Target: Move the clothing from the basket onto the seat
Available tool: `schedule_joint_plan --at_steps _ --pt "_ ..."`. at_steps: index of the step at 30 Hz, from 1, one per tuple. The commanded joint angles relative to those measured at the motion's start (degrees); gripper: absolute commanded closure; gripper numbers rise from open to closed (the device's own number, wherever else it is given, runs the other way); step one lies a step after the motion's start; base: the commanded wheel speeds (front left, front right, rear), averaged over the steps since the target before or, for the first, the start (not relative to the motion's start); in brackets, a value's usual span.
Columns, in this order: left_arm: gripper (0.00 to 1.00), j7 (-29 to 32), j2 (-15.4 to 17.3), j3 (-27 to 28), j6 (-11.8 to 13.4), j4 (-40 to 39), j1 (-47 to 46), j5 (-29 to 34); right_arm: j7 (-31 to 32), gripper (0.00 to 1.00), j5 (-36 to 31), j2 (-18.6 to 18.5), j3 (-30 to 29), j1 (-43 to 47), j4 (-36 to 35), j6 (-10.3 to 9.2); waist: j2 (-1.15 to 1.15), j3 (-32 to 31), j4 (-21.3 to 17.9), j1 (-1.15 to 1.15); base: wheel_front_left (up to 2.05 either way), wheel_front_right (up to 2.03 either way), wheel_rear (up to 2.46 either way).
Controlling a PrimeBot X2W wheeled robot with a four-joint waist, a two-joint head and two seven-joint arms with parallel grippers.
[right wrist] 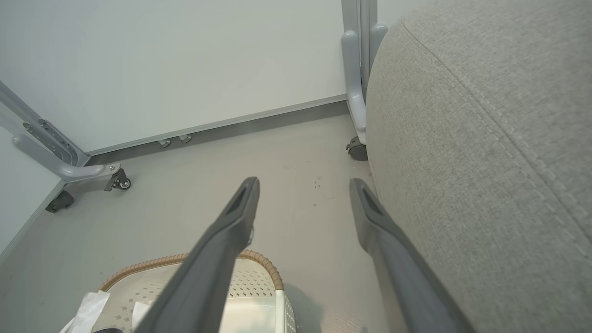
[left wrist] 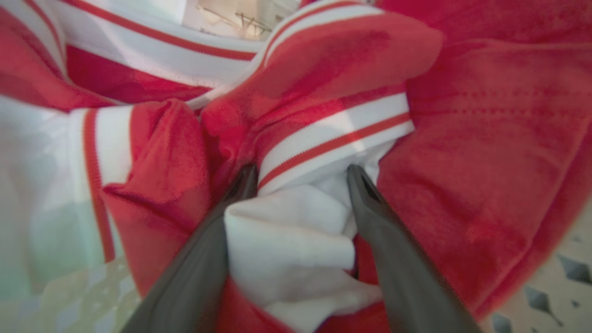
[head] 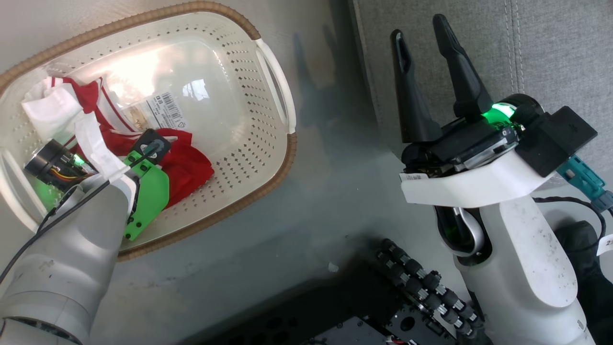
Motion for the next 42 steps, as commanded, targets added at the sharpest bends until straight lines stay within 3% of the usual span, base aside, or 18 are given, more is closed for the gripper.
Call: schedule_joint_plan --at_steps 1,2,4,13,23,34,42 --pt "0.0 1.37 0.89 -0.28 0.03 0.23 -0.97 -0.36 -0.26 0.0 0.37 -0.05 0.21 -0.52 -0.16 -0.02 0.0 0.53 -0.47 -0.01 0.0 0.0 0.0" --pt "0.08 1.97 1.02 -0.42 0.03 0.24 -1.11 -0.5 -0.26 0.0 0.45 -0.06 0.25 -0.66 -0.16 -0.02 0.0 0.65 -0.56 -0.01 0.0 0.0 0.0" --pt "1.0 3.27 1.21 -0.57 0.03 0.27 -1.18 -1.0 -0.26 0.0 0.55 -0.05 0.35 -0.94 -0.16 -0.02 0.0 0.83 -0.73 -0.01 0.0 0.0 0.0" --pt "1.0 1.59 0.69 -2.14 0.87 -0.32 -1.73 -0.71 -0.26 0.0 -0.09 -0.05 -0.12 -0.97 0.2 -0.02 0.0 0.09 -0.49 -0.01 0.0 0.0 0.0" --pt "1.0 -8.22 -3.34 1.45 1.93 -3.32 0.25 -6.17 -0.23 0.0 -2.88 -0.07 -1.52 1.18 0.98 -0.02 0.0 -5.37 2.83 -0.01 0.0 0.0 0.0" --pt "1.0 -17.96 -8.47 4.79 1.45 -6.01 2.44 -12.25 -0.22 0.0 -6.75 -0.1 -4.36 4.23 2.65 -0.02 0.0 -13.39 7.89 -0.01 0.0 0.0 0.0" --pt "1.0 -25.89 -10.26 7.26 1.24 -10.07 5.69 -17.06 -0.22 0.0 -9.34 -0.11 -6.83 7.55 3.88 -0.02 0.0 -20.04 11.42 -0.01 0.0 0.0 0.0"
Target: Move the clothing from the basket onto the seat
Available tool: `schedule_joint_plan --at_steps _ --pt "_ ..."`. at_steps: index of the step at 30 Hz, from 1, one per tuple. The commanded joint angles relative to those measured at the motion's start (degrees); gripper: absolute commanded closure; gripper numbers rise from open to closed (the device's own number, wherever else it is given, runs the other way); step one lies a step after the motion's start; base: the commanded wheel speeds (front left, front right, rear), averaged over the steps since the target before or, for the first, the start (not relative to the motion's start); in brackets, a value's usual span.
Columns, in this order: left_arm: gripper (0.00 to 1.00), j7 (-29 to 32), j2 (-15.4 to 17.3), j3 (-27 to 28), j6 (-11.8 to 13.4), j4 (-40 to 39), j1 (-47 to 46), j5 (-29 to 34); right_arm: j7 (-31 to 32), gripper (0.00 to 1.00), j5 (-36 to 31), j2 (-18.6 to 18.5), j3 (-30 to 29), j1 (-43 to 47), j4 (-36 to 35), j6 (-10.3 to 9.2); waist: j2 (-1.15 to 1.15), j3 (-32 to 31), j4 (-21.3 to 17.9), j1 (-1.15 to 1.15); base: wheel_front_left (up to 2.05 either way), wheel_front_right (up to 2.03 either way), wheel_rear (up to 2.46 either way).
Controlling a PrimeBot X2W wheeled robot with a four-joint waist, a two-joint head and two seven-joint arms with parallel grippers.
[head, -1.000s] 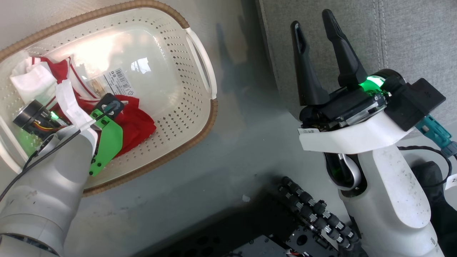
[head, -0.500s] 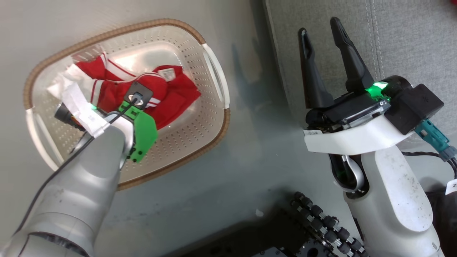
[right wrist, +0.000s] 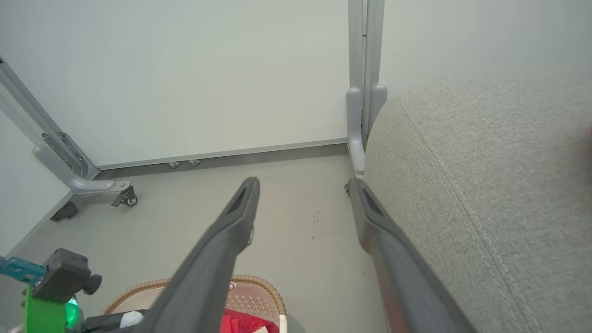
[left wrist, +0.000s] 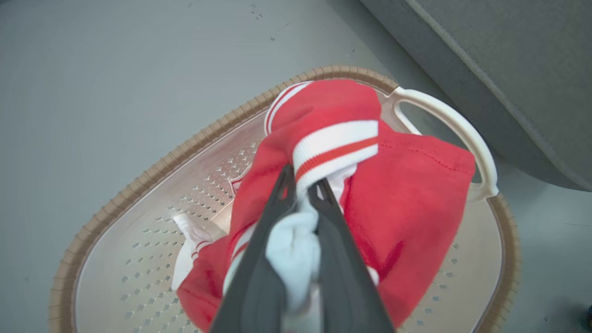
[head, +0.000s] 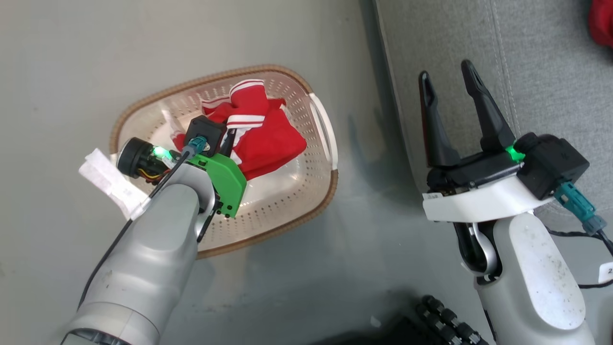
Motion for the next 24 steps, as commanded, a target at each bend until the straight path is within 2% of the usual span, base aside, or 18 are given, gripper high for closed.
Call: schedule_joint_plan --at_steps 1,5,10,16,24 --pt "1.0 -1.06 -0.48 0.62 -0.21 -1.17 1.09 -1.06 -0.17 0.0 -0.64 -0.19 -0.53 1.24 0.25 -0.02 0.0 -5.01 3.56 0.0 0.0 0.0 0.0" --pt "1.0 -2.5 -0.55 2.55 -0.11 -5.38 3.36 -3.92 0.32 0.0 -1.49 -0.19 -1.71 3.25 0.3 -0.02 0.0 -8.45 5.15 0.0 0.0 0.0 0.0" --pt "1.0 -2.9 -0.73 4.67 1.16 -12.96 5.72 -5.89 1.57 0.0 -2.19 -0.19 -3.33 5.59 -0.63 -0.02 0.0 -11.85 7.07 0.0 0.0 0.0 0.0" --pt "1.0 -2.89 -0.5 7.3 3.07 -26.99 10.14 -5.62 3.19 0.0 -2.63 -0.2 -4.55 8.1 -2.0 -0.02 0.0 -15.67 8.77 0.0 0.0 0.0 0.0" --pt "1.0 -2.85 0.76 10.86 4.28 -43.85 16.2 -3.67 5.11 0.0 -3.3 -0.19 -5.66 11.1 -3.61 -0.02 0.0 -20.54 10.15 0.0 0.0 0.0 0.0"
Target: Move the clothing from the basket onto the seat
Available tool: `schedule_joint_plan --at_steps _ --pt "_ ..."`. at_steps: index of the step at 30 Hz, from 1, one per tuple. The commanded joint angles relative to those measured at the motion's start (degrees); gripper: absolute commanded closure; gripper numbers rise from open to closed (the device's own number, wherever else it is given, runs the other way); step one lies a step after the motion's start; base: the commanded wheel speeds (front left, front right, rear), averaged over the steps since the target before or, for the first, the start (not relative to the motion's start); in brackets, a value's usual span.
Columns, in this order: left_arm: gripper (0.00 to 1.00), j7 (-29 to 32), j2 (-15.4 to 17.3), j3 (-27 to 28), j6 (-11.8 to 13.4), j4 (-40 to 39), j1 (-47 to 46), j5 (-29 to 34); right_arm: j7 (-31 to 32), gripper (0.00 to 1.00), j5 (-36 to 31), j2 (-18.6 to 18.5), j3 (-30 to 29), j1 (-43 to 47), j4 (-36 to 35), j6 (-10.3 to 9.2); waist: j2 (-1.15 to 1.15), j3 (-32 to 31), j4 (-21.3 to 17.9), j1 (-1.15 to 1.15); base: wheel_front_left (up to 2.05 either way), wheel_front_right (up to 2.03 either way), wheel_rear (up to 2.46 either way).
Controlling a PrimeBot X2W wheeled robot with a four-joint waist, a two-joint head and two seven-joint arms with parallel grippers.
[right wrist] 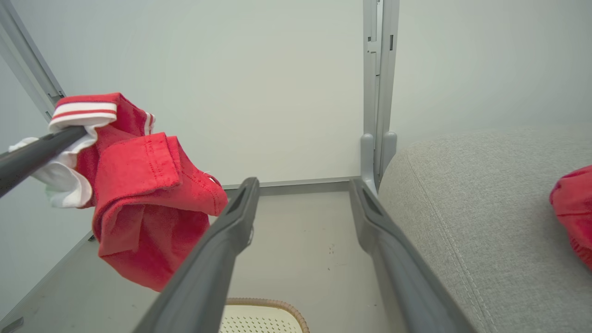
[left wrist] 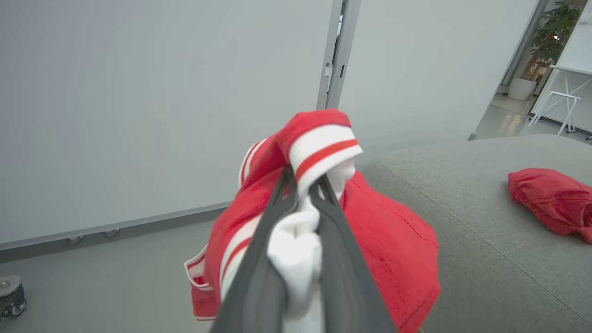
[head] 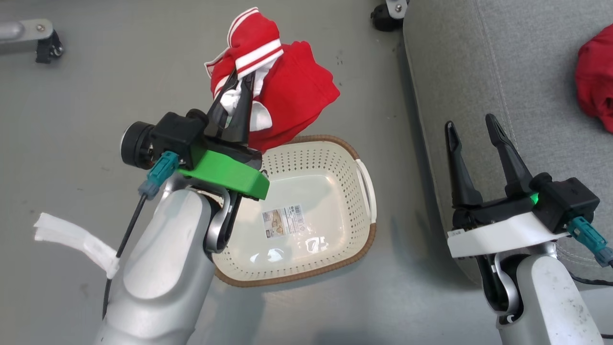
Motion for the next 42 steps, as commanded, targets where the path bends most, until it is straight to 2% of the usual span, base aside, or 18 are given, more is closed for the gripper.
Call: schedule_joint_plan --at_steps 1,9,17,26,42 --pt "1.0 -0.19 0.22 0.53 0.37 -2.34 1.55 0.81 0.44 0.0 -0.39 -0.18 -0.25 1.22 -0.45 -0.02 0.0 -3.1 1.8 0.0 0.0 0.0 0.0" --pt "1.0 -0.19 1.47 2.9 0.14 -14.34 7.8 2.63 2.63 0.0 -0.93 -0.18 -0.02 4.31 -2.12 -0.02 0.0 -7.54 2.2 0.0 0.0 0.0 0.0" --pt "1.0 -0.2 2.98 3.16 -0.05 -20.96 14.96 4.02 4.18 0.0 -0.92 -0.18 0.81 7.28 -3.18 -0.02 0.0 -11.12 2.15 0.0 0.0 0.0 0.0" --pt "1.0 -0.19 2.93 3.42 0.47 -23.93 21.32 2.73 5.41 0.0 -0.25 -0.18 0.79 10.89 -3.8 -0.02 0.0 -14.68 2.58 0.0 0.0 0.0 0.0" --pt "1.0 -0.2 3.23 3.31 1.01 -24.44 23.34 2.21 6.56 0.0 0.82 -0.18 2.16 12.74 -4.5 -0.02 0.0 -16.25 2.46 0.0 0.0 0.0 0.0"
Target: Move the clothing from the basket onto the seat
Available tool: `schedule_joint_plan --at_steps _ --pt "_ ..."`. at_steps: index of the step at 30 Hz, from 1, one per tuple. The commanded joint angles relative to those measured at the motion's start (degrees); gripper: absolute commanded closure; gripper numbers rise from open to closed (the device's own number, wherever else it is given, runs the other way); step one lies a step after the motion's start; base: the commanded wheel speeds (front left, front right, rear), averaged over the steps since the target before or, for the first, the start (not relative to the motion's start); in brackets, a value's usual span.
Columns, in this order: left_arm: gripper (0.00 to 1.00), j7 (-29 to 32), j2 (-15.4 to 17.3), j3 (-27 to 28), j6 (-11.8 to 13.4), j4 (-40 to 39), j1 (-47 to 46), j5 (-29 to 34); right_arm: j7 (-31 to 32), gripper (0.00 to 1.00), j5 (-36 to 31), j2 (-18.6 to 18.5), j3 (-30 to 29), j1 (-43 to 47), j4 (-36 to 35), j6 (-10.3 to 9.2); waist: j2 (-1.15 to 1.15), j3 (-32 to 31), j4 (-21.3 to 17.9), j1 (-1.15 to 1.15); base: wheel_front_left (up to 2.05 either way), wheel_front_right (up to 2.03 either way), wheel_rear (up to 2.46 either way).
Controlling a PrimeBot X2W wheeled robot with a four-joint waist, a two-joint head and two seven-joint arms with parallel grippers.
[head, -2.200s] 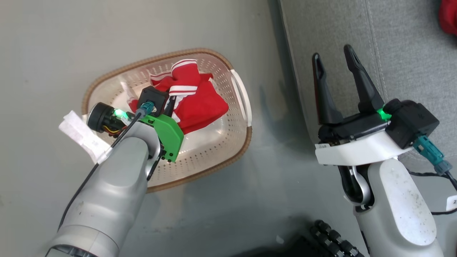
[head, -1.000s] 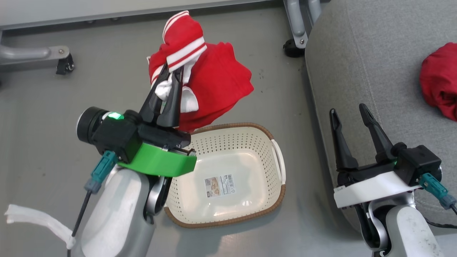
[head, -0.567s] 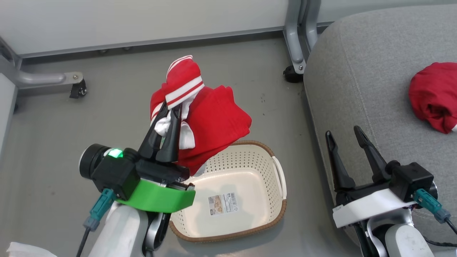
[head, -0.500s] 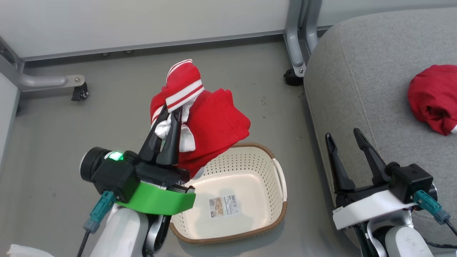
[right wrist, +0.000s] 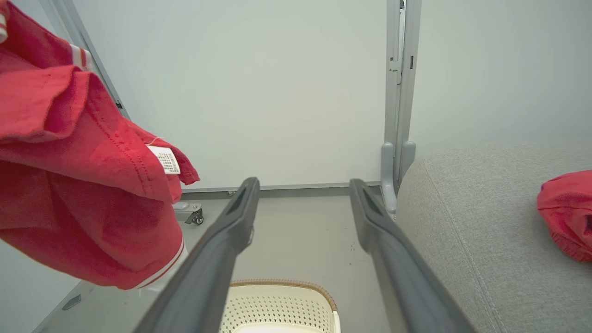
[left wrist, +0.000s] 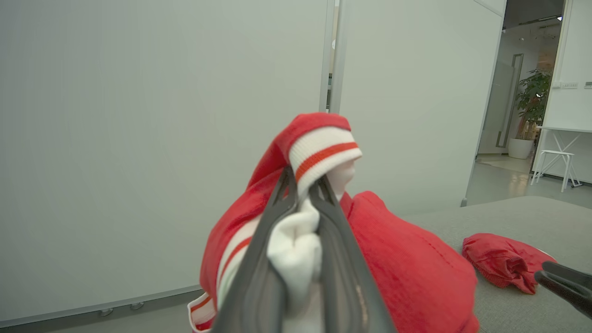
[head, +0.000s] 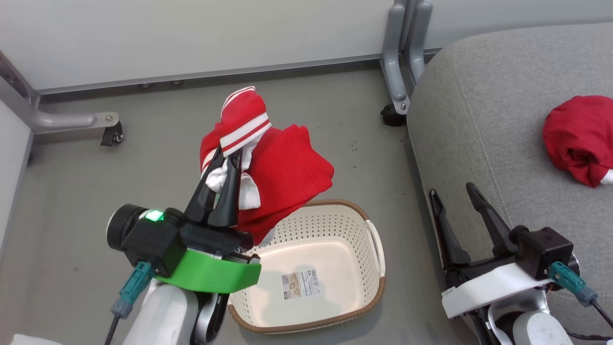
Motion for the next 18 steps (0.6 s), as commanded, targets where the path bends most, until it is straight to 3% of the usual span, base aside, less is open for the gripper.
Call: schedule_joint_plan --at_steps 1,9,18 --pt "1.0 -0.2 0.4 0.03 0.17 -0.07 0.9 -0.27 0.09 0.0 0.37 -0.17 0.1 0.49 -0.3 -0.02 0.0 0.09 -0.04 0.0 0.0 0.0 0.0" --pt "1.0 -0.2 0.35 -0.43 0.32 0.08 0.57 -0.39 0.42 0.0 0.04 -0.16 2.04 -0.54 -0.45 -0.02 0.0 0.43 0.04 0.0 0.0 0.0 0.0" --pt "1.0 -0.14 0.25 -1.33 0.45 0.74 -0.27 -0.24 2.4 0.0 2.77 -0.6 13.36 -4.26 0.44 -0.02 0.0 1.16 0.62 0.0 0.0 0.0 0.0"
